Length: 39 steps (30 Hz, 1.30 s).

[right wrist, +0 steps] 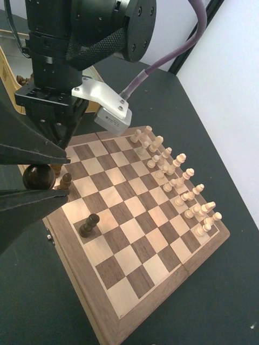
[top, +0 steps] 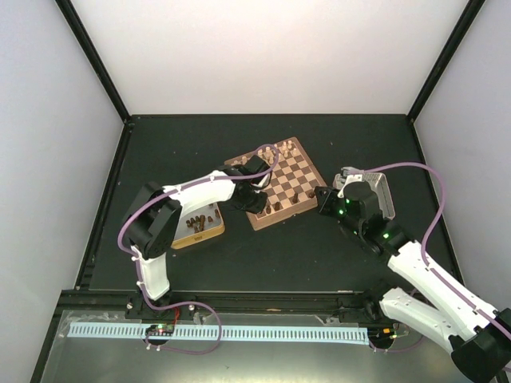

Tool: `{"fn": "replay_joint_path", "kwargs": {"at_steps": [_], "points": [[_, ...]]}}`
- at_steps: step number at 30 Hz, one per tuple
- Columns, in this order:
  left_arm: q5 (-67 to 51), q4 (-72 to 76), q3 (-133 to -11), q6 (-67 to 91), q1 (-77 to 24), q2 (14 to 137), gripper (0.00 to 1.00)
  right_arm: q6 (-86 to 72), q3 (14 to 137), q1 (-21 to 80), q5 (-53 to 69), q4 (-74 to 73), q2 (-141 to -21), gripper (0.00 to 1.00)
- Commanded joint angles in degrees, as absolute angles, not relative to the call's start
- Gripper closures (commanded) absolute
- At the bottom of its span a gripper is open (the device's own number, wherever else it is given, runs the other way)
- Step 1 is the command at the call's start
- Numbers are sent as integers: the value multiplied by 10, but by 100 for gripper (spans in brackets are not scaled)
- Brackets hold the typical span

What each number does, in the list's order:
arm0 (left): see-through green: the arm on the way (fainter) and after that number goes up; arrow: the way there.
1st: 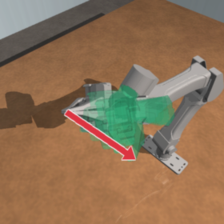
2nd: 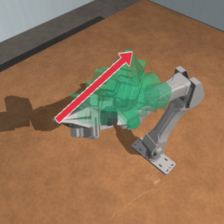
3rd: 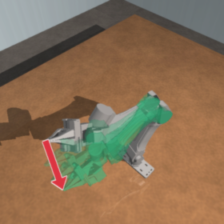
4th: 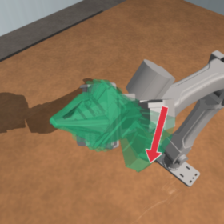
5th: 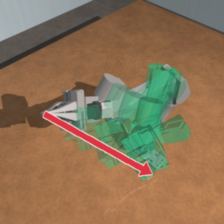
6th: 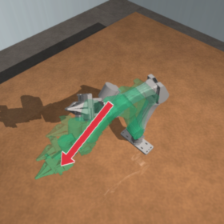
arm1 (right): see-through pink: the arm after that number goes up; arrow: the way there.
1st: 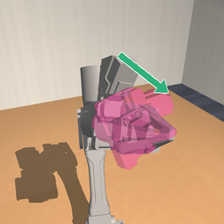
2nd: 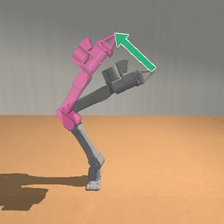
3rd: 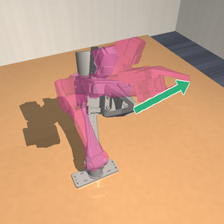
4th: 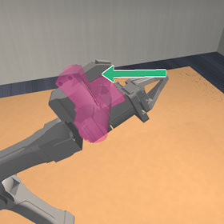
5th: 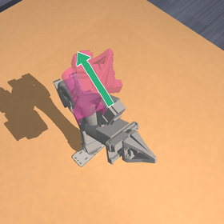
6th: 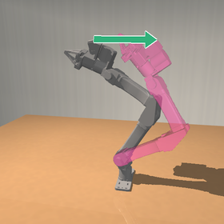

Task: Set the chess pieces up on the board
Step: Place the chess piece on the chessboard.

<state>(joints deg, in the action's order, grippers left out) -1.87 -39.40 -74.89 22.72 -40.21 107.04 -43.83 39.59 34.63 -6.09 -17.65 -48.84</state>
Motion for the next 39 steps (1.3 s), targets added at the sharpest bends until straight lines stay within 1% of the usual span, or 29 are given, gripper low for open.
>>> {"fn": "replay_joint_path", "kwargs": {"at_steps": [1,3,14,23,27,32,35,39], "points": [[3,-415,-766,231,-404,1087,88,-442,382,346,-61,-175,-474,90],[9,-417,-769,232,-404,1091,89,-445,379,346,-59,-174,-471,90],[21,-416,-776,233,-404,1103,89,-443,372,346,-45,-170,-472,89],[-11,-412,-778,240,-403,1090,66,-424,386,346,-31,-179,-487,87],[-12,-410,-778,244,-400,1064,59,-417,390,346,-18,-170,-496,87],[-6,-400,-760,251,-392,1015,56,-399,410,346,4,-156,-529,87],[-3,-379,-726,265,-379,965,55,-370,423,349,10,-133,-553,87],[-8,-345,-673,284,-355,882,54,-315,451,355,-15,-111,-601,87]]}}
